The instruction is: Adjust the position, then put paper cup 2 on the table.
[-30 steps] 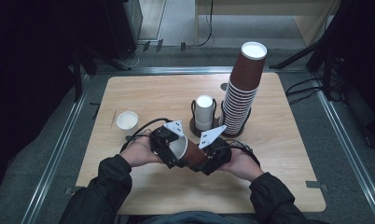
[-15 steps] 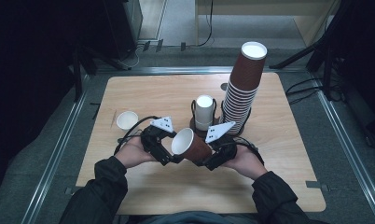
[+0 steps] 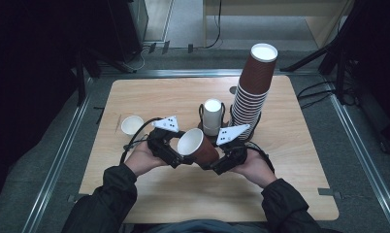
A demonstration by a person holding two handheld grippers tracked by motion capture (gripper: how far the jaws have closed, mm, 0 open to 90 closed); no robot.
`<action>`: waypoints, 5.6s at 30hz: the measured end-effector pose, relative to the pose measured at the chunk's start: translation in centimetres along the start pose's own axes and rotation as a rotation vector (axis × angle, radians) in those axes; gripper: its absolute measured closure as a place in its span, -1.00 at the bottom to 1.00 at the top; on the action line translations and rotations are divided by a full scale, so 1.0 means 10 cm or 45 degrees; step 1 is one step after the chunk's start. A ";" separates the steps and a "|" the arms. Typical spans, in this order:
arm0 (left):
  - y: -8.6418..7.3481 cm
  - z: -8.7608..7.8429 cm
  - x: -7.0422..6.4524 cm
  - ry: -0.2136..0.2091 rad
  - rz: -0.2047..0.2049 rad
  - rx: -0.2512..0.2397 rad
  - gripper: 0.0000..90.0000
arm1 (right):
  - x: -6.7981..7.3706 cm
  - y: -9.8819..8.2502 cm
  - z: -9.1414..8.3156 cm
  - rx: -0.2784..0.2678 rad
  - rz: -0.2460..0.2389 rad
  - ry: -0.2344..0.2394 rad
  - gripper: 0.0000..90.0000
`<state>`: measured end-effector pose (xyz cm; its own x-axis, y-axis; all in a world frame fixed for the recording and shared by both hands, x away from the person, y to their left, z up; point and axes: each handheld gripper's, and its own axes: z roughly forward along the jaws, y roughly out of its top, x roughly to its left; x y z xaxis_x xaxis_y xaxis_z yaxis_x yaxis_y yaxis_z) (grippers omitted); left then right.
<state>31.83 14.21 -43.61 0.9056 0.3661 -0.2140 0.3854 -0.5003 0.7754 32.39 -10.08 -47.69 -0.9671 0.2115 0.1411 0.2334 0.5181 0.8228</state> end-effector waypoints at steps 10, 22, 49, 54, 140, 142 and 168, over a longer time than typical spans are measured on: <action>0.04 0.06 -0.04 0.030 -0.014 -0.011 -1.00 | 0.04 0.01 0.08 -0.012 -0.003 0.029 -0.55; 0.06 0.08 -0.06 0.031 -0.020 0.027 -0.85 | 0.06 0.01 0.10 -0.007 -0.019 0.025 -0.55; -0.02 -0.12 0.05 0.119 0.005 0.082 -0.82 | 0.06 -0.03 -0.04 0.090 -0.022 -0.003 -0.65; -0.03 -0.13 0.07 0.131 0.003 0.101 -0.82 | 0.06 -0.02 -0.10 0.057 0.023 -0.022 -0.65; -0.87 -0.91 0.46 0.411 -0.143 0.383 -1.00 | -0.25 -0.17 -0.23 0.114 0.117 -0.167 -0.60; -0.87 -0.92 0.46 0.406 -0.149 0.377 -1.00 | -0.25 -0.17 -0.23 0.113 0.118 -0.168 -0.60; -0.59 -1.07 0.32 0.391 -0.154 0.208 -1.00 | -0.25 -0.17 -0.23 0.112 0.117 -0.168 -0.60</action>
<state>30.59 26.75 -42.52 0.7660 0.6365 -0.0905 0.5321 -0.5486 0.6448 34.22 -13.44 -48.16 -0.9211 0.3650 0.1355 0.3337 0.5609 0.7577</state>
